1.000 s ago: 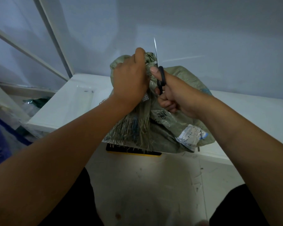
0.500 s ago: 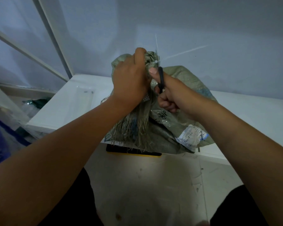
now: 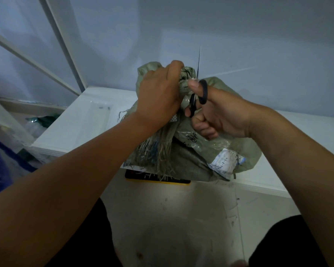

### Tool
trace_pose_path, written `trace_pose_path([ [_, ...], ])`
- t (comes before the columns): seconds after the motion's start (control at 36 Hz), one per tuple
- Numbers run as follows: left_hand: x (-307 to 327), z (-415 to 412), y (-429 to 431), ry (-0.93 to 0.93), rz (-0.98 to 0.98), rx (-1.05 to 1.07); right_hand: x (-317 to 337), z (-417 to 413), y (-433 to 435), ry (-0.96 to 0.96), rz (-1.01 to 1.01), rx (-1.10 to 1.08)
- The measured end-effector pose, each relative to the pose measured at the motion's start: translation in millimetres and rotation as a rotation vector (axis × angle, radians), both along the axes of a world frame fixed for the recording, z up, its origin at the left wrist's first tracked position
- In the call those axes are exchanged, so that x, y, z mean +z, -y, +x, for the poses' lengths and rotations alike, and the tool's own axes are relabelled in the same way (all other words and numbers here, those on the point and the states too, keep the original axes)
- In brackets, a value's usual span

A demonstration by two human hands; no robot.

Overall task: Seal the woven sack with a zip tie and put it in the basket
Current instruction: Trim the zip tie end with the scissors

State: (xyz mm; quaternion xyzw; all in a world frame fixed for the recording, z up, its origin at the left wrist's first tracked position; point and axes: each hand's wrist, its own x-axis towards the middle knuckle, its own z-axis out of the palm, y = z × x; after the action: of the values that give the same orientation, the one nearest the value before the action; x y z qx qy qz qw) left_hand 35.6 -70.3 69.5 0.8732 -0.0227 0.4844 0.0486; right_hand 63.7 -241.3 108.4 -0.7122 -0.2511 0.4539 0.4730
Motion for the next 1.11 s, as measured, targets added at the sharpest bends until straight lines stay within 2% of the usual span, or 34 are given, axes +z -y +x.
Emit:
trace_pose_path([
  [0.22, 1, 0, -5, 0.05, -0.083, 0.007, -3, 0, -6, 0.208, 0.071, -0.1],
  [0.47, 0, 0, -7, 0.037, -0.16, 0.024, -4, 0, -8, 0.318, 0.108, -0.151],
  [0.61, -2, 2, -10, -0.004, -0.283, 0.077, 4, 4, -12, 0.512, 0.118, -0.32],
  [0.69, -4, 4, -9, -0.021, -0.31, 0.069, 7, 4, -15, 0.514, 0.163, -0.389],
  [0.89, -3, 1, -7, -0.035, -0.31, 0.063, 0, -1, -14, 0.508, 0.089, -0.309],
  [1.11, -3, 2, -7, -0.058, -0.326, 0.051, 0, -1, -12, 0.507, 0.062, -0.313],
])
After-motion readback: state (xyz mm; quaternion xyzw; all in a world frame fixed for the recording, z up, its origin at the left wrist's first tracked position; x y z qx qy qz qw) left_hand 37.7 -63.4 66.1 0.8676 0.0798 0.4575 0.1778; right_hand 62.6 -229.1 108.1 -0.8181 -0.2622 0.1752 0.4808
